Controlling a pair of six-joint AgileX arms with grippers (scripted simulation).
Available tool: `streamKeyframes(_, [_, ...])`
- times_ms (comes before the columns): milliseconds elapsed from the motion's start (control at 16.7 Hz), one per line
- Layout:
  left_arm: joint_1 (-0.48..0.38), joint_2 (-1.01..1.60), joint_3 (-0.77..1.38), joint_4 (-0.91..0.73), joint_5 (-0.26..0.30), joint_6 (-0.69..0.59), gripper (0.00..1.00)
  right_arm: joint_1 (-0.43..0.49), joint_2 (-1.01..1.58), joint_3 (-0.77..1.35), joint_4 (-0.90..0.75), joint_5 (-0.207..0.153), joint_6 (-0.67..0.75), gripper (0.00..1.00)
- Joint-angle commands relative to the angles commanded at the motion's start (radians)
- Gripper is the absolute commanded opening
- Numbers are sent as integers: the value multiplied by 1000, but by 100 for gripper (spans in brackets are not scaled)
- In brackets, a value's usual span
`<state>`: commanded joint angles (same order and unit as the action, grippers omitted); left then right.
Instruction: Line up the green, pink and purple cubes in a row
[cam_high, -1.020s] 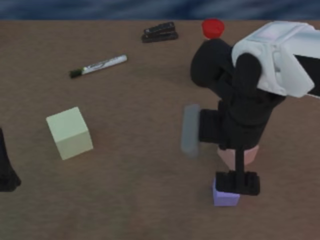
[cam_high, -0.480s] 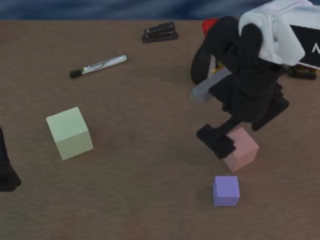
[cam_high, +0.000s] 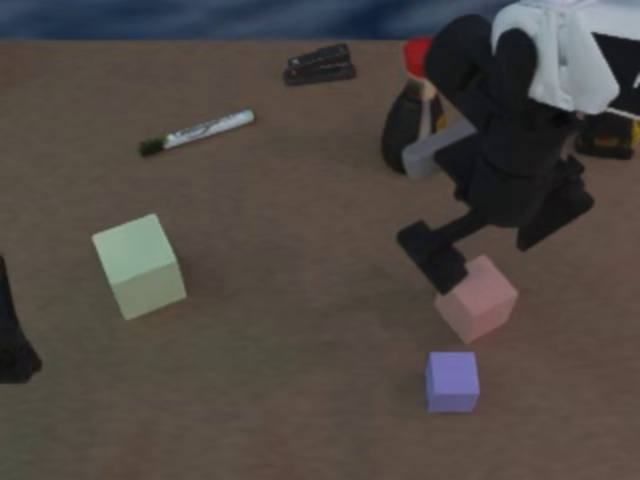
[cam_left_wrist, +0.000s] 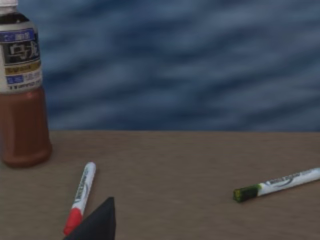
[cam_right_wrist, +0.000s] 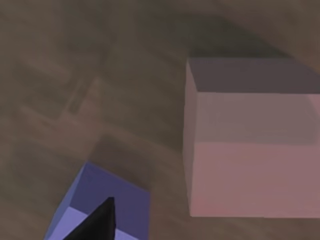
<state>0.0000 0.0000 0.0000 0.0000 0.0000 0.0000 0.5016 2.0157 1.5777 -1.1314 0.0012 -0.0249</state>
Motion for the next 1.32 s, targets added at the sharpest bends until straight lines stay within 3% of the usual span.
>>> streamKeyframes(180, [0, 0, 0, 0, 0, 0, 100, -4, 16, -29, 40, 0, 3, 100])
streamKeyframes(540, [0, 0, 0, 0, 0, 0, 100, -4, 108, -169, 283, 1, 5, 100])
streamKeyframes(900, [0, 0, 0, 0, 0, 0, 100, -3, 125, -191, 315, 1, 5, 100])
streamKeyframes(1320, [0, 0, 0, 0, 0, 0, 100, -3, 125, -191, 315, 1, 5, 47])
